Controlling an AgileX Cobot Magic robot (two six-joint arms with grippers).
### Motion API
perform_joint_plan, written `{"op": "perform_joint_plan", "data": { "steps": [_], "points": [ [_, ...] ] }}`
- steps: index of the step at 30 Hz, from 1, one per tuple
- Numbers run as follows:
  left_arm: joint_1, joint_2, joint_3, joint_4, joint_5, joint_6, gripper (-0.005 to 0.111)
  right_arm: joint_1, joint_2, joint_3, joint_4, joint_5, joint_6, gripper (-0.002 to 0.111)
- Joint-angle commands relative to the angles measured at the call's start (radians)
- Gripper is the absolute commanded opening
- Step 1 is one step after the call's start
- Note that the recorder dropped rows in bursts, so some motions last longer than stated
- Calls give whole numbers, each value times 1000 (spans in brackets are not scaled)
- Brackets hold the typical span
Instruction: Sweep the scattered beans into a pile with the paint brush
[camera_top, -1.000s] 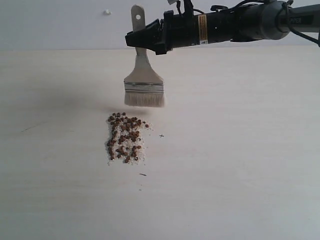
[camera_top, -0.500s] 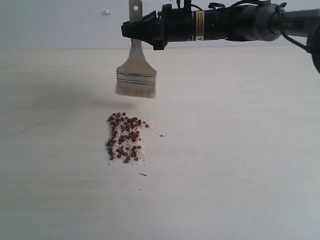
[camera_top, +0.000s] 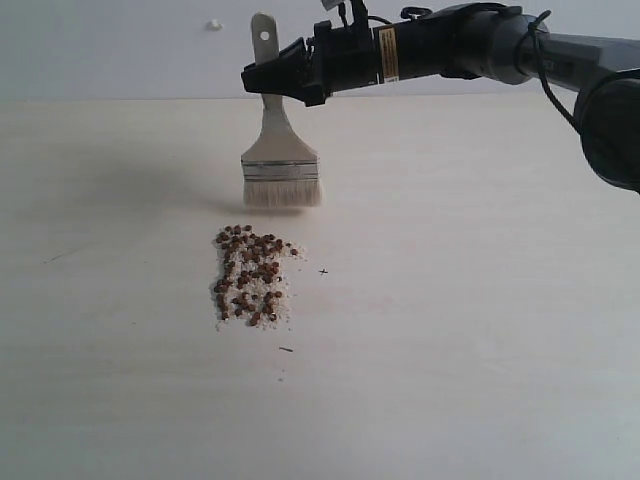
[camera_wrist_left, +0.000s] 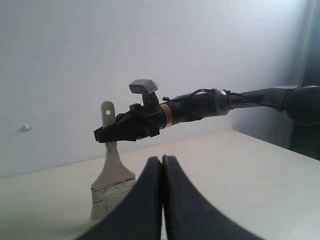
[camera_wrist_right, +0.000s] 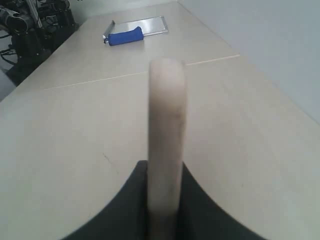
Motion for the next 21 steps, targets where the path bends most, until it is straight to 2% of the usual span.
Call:
{"op": "perform_joint_plan", "data": {
  "steps": [1,11,21],
  "points": [
    [-3,-7,4,-6,-2,-3,0,-2,-2,-10,18,-12,15,0],
    [-3,-7,4,-6,-2,-3,0,-11,-42,-10,-101,-12,90,0],
    [-3,-7,4,-6,-2,-3,0,-40,-121,-1,-89,-12,96,0]
  ]
}}
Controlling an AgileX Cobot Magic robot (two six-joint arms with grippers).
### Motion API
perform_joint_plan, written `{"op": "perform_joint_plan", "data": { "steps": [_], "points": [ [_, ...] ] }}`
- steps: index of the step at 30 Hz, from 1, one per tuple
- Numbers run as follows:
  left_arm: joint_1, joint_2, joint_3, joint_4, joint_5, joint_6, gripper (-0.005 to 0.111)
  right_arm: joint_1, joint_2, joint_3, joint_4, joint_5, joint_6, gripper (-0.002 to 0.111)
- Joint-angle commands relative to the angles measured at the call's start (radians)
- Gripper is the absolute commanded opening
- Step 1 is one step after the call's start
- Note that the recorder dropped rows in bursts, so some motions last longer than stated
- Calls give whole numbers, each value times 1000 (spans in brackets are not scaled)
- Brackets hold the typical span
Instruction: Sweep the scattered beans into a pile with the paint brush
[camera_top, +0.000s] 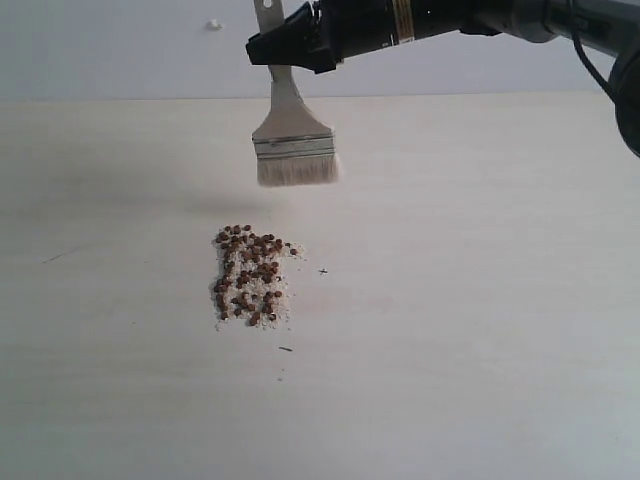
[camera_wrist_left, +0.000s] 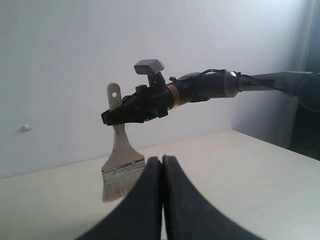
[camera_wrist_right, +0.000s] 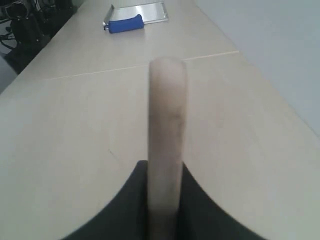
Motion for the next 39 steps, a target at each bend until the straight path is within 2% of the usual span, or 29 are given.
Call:
{"op": "perform_joint_plan", "data": {
  "steps": [1,7,17,23,30,39],
  "points": [
    [-3,-7,4,-6,-2,-3,0,-35,-21,0,25,-5,3,0],
    [-3,-7,4,-6,-2,-3,0,-70,-48,77,13,-5,67,0],
    [-3,-7,4,-6,-2,-3,0,-100,-171,354,14,-5,-138,0],
    [-3,-7,4,-6,-2,-3,0,-93,-171,471,260,-5,-360,0],
    [-3,-7,4,-6,-2,-3,0,-76,-170,516,296,-5,-371,0],
    [-3,-7,4,-6,-2,-3,0,-25,-170,517,374,-5,-585,0]
  ]
}}
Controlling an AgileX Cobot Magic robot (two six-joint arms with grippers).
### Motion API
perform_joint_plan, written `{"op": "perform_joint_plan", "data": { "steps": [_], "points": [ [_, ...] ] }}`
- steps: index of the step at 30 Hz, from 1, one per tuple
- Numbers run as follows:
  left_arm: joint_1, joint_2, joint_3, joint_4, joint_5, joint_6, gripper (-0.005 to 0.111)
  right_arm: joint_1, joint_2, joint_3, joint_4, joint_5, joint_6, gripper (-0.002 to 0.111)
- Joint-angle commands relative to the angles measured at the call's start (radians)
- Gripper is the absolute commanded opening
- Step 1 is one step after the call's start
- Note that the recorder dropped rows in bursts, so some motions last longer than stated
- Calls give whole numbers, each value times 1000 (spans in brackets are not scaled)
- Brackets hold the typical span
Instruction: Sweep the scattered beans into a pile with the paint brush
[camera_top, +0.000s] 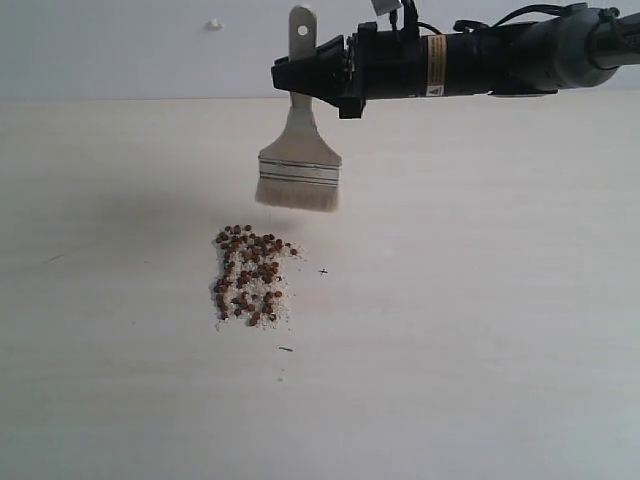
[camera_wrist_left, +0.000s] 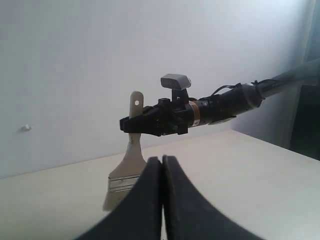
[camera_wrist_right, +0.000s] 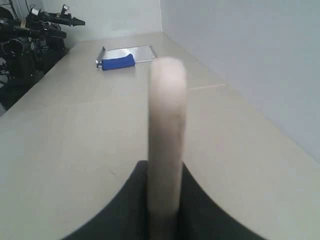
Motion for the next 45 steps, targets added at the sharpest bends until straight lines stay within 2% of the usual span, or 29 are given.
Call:
{"op": "perform_joint_plan", "data": {
  "steps": [1,10,22,31,45],
  "points": [
    [-3,-7,4,-6,-2,-3,0,7,-7,1,38,-6,-104,0],
    [-3,-7,4,-6,-2,-3,0,7,29,1,53,-6,-109,0],
    [-3,-7,4,-6,-2,-3,0,24,78,1,201,-6,-184,0],
    [-3,-7,4,-6,-2,-3,0,69,78,-53,53,-5,-142,0],
    [-3,-7,4,-6,-2,-3,0,94,152,-128,64,5,-140,0]
  ]
}}
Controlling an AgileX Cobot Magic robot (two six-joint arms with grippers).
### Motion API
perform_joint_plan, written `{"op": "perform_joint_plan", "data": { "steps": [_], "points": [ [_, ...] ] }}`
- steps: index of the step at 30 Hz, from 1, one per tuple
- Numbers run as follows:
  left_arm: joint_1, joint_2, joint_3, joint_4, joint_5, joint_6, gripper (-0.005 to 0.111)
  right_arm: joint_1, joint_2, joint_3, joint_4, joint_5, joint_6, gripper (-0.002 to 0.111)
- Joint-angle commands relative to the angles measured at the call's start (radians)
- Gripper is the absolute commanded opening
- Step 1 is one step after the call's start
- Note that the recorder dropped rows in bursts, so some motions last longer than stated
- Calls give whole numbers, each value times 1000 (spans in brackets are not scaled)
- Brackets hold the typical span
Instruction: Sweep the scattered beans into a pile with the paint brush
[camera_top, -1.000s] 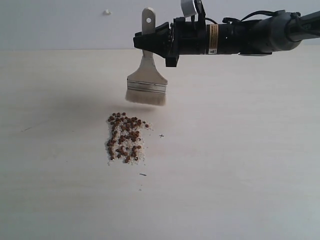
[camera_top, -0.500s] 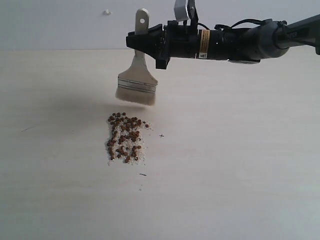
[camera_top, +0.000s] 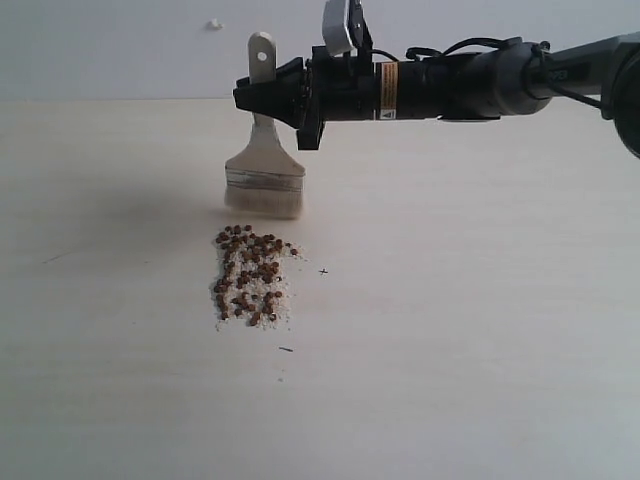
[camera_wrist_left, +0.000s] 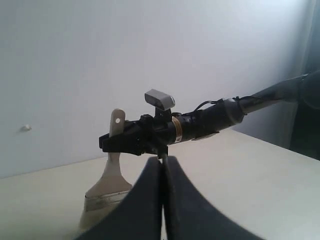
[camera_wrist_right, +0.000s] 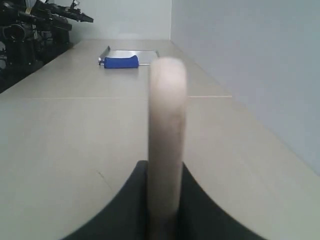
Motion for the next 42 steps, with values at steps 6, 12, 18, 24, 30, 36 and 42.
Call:
{"op": "perform_joint_plan", "data": {
  "steps": [6,12,18,24,30,36,42],
  "points": [
    [-3,-7,4,-6,-2,-3,0,23,21,-18,14,-4,-2,0],
    [-3,-7,4,-6,-2,-3,0,23,21,-18,-25,-4,42,0],
    [-3,-7,4,-6,-2,-3,0,23,21,-18,-130,-24,123,0],
    [-3,-7,4,-6,-2,0,0,23,21,-18,-224,-24,185,0],
    [-3,-7,4,-6,-2,-3,0,23,14,-18,-271,-24,227,0],
    [-3,-7,4,-6,-2,-3,0,23,-25,-18,-173,-24,183,0],
    [-3,-7,4,-6,-2,-3,0,23,-49,-18,-82,-24,120,0]
  ]
}}
